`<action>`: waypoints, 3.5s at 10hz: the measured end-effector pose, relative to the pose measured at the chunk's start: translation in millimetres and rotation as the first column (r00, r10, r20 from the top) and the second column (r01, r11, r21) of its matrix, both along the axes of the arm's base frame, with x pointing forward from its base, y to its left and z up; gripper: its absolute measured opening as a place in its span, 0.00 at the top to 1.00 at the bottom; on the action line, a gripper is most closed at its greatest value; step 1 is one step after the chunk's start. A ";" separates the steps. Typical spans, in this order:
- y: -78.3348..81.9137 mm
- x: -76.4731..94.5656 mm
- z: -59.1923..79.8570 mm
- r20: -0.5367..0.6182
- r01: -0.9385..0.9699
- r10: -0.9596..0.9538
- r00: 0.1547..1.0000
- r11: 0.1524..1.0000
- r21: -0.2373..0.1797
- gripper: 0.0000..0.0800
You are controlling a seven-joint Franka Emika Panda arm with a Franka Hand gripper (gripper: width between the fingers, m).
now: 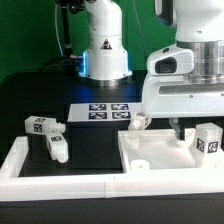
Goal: Assemble one leg
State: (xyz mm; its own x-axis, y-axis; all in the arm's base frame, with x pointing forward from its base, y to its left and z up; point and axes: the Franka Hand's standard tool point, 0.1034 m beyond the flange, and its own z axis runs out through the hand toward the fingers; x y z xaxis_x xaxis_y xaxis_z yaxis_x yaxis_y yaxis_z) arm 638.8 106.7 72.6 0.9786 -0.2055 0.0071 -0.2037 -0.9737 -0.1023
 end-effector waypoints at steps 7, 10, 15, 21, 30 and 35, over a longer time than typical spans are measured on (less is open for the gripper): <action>3.4 4.5 -0.1 -0.004 -0.139 0.139 0.990 0.990 -0.036 0.65; 4.8 2.0 -0.2 0.002 0.231 -0.231 0.973 0.971 -0.053 0.64; 1.9 3.5 0.7 -0.058 0.887 -0.887 0.458 0.460 -0.035 0.64; 2.7 4.1 -3.1 -0.030 0.624 -0.625 0.780 0.781 -0.026 0.23; 15.6 3.7 -2.9 0.017 -0.245 0.247 0.969 0.966 -0.082 0.19; 8.5 4.7 -3.3 0.013 -0.030 0.031 0.999 0.996 -0.080 0.64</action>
Offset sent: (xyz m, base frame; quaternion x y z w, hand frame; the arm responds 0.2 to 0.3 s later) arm 0.0000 0.0000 0.0000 0.0000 0.0000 0.0650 0.9979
